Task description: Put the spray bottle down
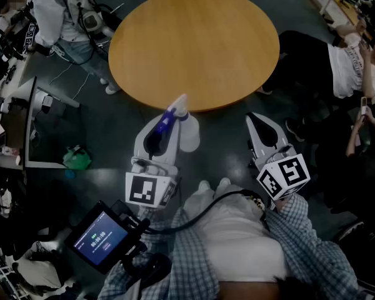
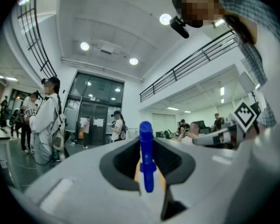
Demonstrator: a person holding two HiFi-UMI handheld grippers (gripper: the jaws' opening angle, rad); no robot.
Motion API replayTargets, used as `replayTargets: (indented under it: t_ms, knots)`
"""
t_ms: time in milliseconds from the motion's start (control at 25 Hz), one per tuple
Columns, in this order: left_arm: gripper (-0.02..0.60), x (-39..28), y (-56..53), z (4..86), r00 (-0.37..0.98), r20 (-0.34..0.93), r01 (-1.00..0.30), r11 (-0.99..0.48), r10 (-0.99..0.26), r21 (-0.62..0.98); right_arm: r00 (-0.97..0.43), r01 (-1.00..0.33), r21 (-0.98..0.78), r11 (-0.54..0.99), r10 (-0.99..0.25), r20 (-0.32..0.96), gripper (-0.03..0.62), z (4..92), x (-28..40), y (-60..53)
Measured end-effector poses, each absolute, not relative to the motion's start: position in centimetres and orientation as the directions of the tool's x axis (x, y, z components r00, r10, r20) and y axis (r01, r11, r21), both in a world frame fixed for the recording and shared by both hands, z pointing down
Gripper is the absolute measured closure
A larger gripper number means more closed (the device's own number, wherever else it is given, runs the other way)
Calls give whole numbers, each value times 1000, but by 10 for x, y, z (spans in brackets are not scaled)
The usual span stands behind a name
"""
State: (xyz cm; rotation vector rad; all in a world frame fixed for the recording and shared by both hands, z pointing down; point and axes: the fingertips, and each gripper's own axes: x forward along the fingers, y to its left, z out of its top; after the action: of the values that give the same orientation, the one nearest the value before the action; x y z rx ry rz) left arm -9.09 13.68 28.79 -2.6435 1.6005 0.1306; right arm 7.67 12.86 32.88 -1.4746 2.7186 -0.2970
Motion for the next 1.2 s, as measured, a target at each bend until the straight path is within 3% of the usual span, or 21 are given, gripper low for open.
replayTargets:
  t_ms: [1000,1200]
  knots:
    - [500,-94,135,290,447,-89,-893,-449,-890,5,-562,-817,-190,544,-826,51,589,328,75,123]
    - [501,-68,125,294,435,-90,-900,-436,-896,-3,-565,-813,-204,546,-824,47,589,334,103,112]
